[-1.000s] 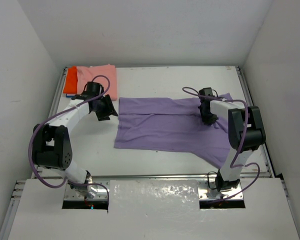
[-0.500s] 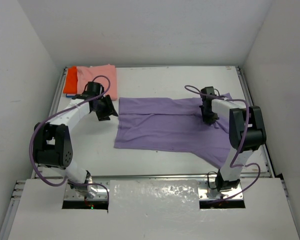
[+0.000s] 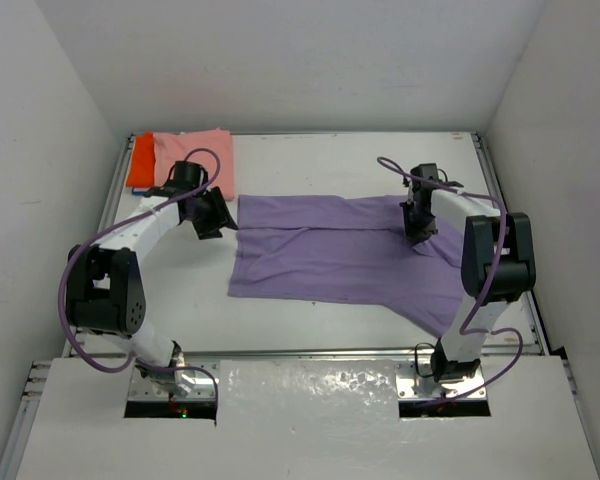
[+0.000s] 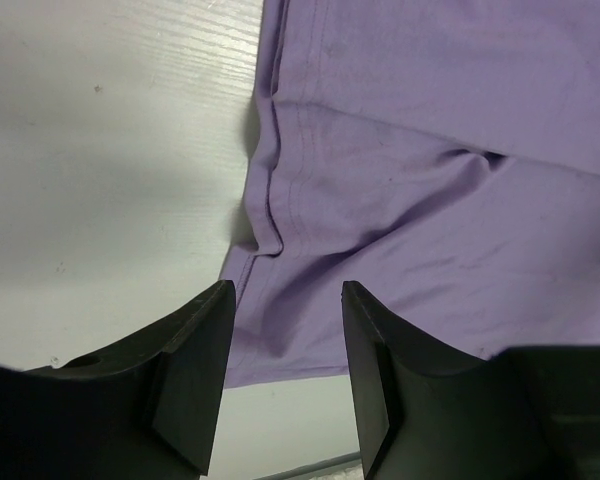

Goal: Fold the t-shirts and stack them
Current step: Fold the flattened tshirt in 1/3 of the way

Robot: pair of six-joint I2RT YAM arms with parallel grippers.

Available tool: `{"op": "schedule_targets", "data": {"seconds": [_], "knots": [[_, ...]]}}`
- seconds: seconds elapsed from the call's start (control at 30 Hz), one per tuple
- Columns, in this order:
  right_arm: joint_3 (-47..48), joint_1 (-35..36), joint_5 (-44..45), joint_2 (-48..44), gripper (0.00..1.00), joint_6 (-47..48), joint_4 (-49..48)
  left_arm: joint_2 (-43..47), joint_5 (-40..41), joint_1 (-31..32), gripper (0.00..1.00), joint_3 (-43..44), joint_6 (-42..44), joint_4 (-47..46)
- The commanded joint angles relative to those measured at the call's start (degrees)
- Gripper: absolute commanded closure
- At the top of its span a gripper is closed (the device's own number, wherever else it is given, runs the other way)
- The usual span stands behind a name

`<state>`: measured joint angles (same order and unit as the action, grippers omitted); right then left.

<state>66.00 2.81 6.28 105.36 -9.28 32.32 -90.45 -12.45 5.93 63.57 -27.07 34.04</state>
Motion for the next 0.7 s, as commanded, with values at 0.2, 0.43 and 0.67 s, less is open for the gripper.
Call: {"op": "schedule_targets", "data": {"seconds": [0.2, 0.43, 0.67], "knots": [[0.36, 0.18, -5.75, -4.11, 1.00, -1.09, 3.19, 0.72, -1.35, -0.66, 0.55, 3.66, 0.35, -0.82], [0.36, -0.44, -5.93, -6.40, 1.00, -0.92, 3.45, 0.54, -2.05, -0.66, 0.55, 4.63, 0.09, -0.64], [1.51, -0.43, -10.32, -4.02, 1.00, -0.21, 6.27, 0.72, -2.14, -0.66, 0.55, 4.46, 0.18, -0.73]]}}
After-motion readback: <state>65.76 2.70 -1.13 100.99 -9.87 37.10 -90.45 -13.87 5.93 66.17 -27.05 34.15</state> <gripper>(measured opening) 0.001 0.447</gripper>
